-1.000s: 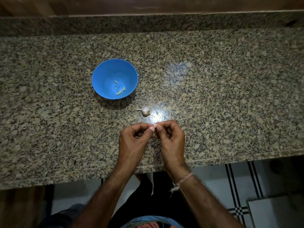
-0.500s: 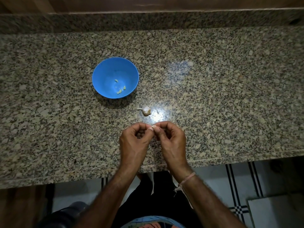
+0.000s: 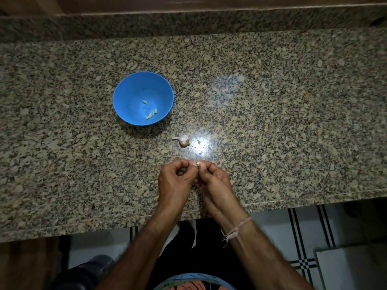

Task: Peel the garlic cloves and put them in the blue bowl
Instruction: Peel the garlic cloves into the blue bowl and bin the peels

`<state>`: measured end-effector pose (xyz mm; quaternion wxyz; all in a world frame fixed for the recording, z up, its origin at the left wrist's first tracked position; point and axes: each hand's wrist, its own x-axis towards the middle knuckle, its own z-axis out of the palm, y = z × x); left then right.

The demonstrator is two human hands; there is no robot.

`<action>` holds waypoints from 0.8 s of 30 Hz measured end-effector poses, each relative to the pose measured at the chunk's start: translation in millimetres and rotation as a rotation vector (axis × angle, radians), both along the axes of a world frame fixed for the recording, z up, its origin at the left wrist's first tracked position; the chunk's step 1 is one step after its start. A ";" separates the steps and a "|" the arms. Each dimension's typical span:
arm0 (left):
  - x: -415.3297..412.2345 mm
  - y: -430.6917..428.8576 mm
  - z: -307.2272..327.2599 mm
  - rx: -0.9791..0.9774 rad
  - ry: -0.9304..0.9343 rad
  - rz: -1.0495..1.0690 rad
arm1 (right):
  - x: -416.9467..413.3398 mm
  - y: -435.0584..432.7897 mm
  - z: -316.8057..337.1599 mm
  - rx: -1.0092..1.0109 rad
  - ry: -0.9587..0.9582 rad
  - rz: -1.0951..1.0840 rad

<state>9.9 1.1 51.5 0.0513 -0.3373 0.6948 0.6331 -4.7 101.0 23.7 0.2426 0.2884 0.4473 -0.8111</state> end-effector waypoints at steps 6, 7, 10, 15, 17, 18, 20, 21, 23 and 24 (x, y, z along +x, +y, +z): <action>-0.6 -3.2 5.7 -0.023 0.003 -0.063 | -6.2 22.1 7.7 0.331 0.384 0.200; -2.0 -4.0 6.9 -0.035 0.005 -0.070 | -8.9 25.9 9.5 0.400 0.471 0.250; -4.9 -4.4 6.4 -0.028 0.004 -0.064 | -14.5 31.9 12.2 0.517 0.610 0.331; -5.2 -2.6 4.2 0.024 0.000 -0.059 | -15.7 28.0 3.8 0.496 0.538 0.271; -5.4 -1.4 1.2 0.055 -0.021 -0.016 | -14.9 24.6 2.6 0.302 0.348 0.132; -4.5 -2.1 -1.8 0.064 -0.030 0.004 | -15.5 24.4 1.8 0.196 0.262 0.073; -1.1 -4.9 -9.5 0.036 -0.042 0.025 | -17.9 27.5 -1.8 0.086 0.166 0.025; 0.7 -6.4 -13.5 -0.001 -0.041 0.028 | -19.1 29.7 -3.4 0.066 0.143 0.027; 2.8 -8.2 -20.0 -0.092 -0.045 0.014 | -20.7 32.8 -5.0 0.043 0.111 0.037; 2.7 -8.2 -21.4 -0.132 -0.045 -0.001 | -21.2 33.9 -5.2 0.035 0.096 0.042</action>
